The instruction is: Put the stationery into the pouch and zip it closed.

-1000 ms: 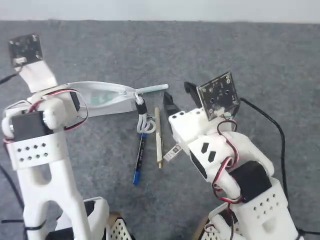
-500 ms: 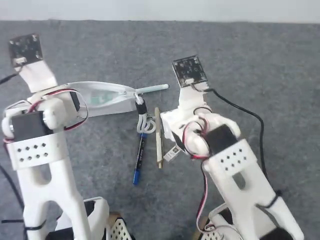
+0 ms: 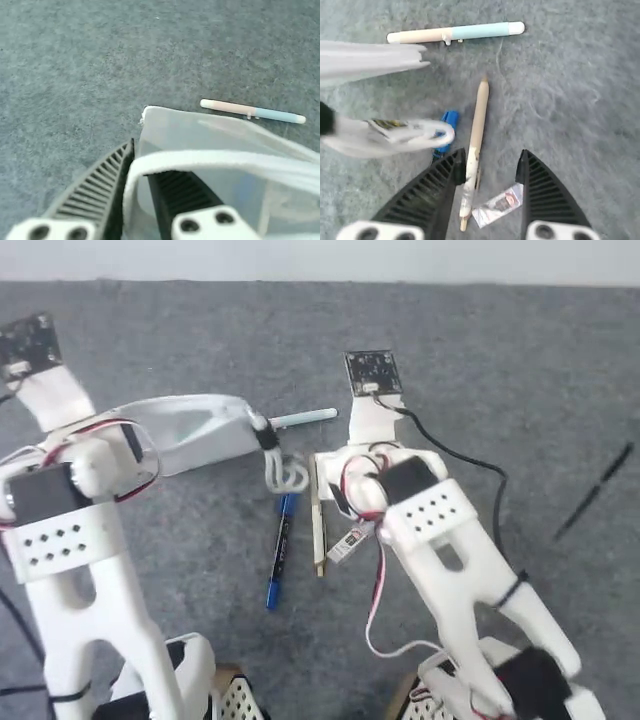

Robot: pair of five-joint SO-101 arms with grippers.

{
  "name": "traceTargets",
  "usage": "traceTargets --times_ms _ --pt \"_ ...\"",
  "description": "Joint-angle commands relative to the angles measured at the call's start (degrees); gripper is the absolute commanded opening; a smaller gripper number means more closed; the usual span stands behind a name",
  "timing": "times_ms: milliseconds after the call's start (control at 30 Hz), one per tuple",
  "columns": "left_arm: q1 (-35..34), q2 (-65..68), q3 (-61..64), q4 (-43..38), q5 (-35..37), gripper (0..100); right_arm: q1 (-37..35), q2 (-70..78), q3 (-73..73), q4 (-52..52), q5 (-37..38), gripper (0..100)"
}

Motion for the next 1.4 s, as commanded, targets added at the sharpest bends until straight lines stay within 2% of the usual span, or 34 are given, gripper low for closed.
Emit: traceTargets --times_ms 0,500,667,867,1067,1367 --pt "-1.4 -0.6 -1.5 -0.3 0.5 1 0.7 2.9 -5.5 -1.5 -0.5 15.9" --pt "-2.4 -0.6 -1.4 -0.1 0.4 1 0.6 26.6 -21.3 -1.5 -0.4 15.8" --pt "-4.1 -0.6 -1.3 -0.1 -0.3 1 -0.2 34.7 -26.5 -1.5 3.9 15.8" --pt "-4.0 -0.6 -1.1 -0.1 -0.4 1 -0.4 41.6 -31.7 -1.5 4.0 15.8" --pt "-4.0 -0.6 -1.0 0.0 -0.5 1 -1.2 47.7 -35.9 -1.5 5.0 7.9" --pt "-4.2 -0.6 -0.4 0.1 -0.6 1 -1.5 52.6 -37.8 -0.3 6.9 5.8"
